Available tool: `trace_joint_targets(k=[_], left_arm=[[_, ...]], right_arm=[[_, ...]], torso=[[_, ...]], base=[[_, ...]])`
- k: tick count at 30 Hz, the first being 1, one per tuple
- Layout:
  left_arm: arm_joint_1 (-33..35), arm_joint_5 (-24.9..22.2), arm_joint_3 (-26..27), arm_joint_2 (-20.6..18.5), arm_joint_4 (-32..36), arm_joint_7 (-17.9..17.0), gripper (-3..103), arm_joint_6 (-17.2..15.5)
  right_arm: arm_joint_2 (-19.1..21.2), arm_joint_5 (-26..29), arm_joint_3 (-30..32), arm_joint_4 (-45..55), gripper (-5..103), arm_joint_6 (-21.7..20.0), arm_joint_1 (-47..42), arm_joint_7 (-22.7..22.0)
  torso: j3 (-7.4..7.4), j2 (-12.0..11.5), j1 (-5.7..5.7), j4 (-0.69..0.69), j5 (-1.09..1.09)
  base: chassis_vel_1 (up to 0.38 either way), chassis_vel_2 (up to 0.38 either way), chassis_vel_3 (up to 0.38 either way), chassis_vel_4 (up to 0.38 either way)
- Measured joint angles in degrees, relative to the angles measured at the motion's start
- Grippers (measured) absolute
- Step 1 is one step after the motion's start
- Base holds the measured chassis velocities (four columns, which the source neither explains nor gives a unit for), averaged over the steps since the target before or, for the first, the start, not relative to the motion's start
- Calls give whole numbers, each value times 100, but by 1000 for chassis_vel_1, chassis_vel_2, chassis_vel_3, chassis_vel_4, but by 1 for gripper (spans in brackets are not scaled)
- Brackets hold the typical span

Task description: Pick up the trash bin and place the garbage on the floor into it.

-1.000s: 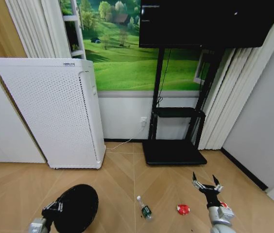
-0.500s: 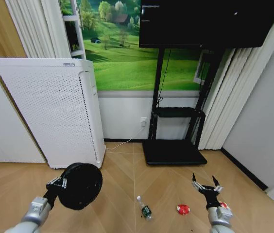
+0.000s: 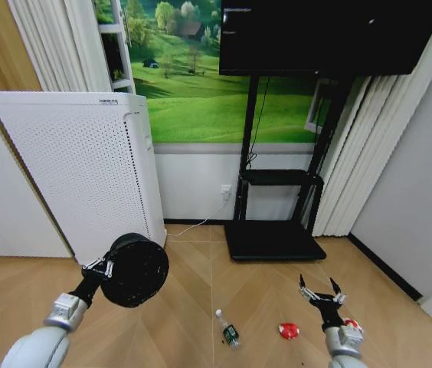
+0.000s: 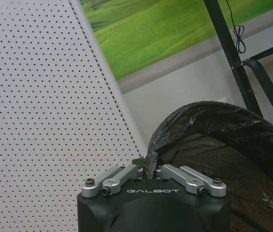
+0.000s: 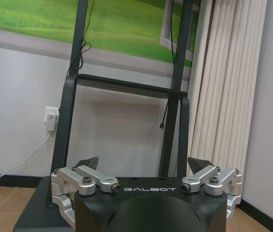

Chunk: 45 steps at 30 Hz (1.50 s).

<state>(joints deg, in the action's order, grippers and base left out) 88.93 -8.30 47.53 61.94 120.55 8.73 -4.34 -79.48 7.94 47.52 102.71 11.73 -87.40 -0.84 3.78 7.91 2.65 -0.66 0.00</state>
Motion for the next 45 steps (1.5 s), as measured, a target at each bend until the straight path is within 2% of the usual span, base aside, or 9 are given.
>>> trace_joint_targets(k=[14, 30, 34, 35, 42, 45], left_arm=[[30, 20, -40, 74, -6, 15, 4, 38], [-9, 2, -100, 62, -49, 2, 4, 53], [-9, 13, -110, 59, -53, -11, 4, 52], [-7, 13, -112, 58, -51, -15, 4, 52], [9, 17, -145, 80, -42, -22, 4, 33], [26, 16, -197, 110, -38, -42, 4, 1]], right_arm=[[-47, 29, -10, -10, 100, -42, 46, -92], [-62, 93, 1, -24, 100, -4, 33, -202], [-62, 126, -10, -30, 100, 41, 57, -245], [-57, 116, -11, -33, 100, 46, 63, -248], [7, 34, -25, 6, 100, -32, 70, -283], [156, -66, -100, 41, 100, -169, 60, -332]], torso=[[0, 1, 0, -1, 0], [-1, 1, -1, 0, 2], [0, 0, 0, 0, -4], [-1, 0, 0, 0, 2], [0, 0, 0, 3, 0], [0, 0, 0, -2, 1]], base=[[71, 80, -76, -84], [272, 274, -269, -285], [307, 297, -292, -291], [196, 159, -123, -165], [58, 38, -22, -51], [-88, -74, 70, 75]])
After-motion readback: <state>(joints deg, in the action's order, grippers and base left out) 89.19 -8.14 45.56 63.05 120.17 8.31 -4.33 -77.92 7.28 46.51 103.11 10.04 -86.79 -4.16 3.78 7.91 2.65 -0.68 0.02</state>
